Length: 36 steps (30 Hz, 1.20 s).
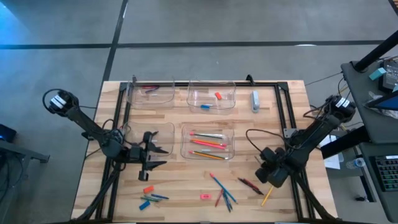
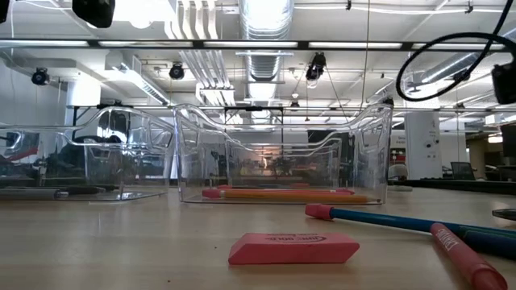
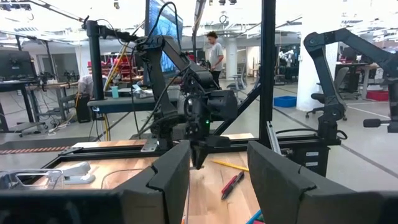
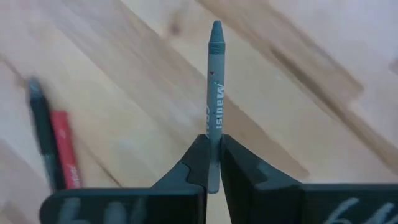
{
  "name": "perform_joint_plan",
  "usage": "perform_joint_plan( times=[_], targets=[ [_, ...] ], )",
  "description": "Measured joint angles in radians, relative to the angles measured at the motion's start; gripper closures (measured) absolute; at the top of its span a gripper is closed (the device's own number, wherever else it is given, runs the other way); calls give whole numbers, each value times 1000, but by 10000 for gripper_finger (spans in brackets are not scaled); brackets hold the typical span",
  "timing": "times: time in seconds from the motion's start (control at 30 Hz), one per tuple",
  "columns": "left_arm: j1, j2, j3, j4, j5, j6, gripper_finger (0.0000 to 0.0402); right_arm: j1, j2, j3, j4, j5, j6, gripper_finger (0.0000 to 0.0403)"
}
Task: Sort crayons/erasers/pens/pencils in bins
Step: Put the top gray crayon into the top left transparent bin
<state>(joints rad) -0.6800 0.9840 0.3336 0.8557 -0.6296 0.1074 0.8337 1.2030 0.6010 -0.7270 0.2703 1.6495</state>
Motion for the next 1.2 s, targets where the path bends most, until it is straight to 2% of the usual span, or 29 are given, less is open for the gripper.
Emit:
perform_joint_plan(
  times=[0.23,0.4,0.63,0.97,1.07,1.2],
  targets=[
    [0,29,0,12,-7,0,256,2,-18,0,12,76,-23,385],
    [0,38,0,36,-8,0,256,2,-24,1,96,144,-112,385],
    [11,74,0,77,-8,-46,256,0,-54,2,382,303,-473,385],
    [63,211,68,110,-8,-49,256,-3,-108,3,748,553,-960,385],
    [72,252,106,109,-8,-55,256,-16,-106,3,833,600,-1069,385],
    [87,303,153,103,7,-137,256,-46,-78,3,965,621,-1204,385]
  ],
)
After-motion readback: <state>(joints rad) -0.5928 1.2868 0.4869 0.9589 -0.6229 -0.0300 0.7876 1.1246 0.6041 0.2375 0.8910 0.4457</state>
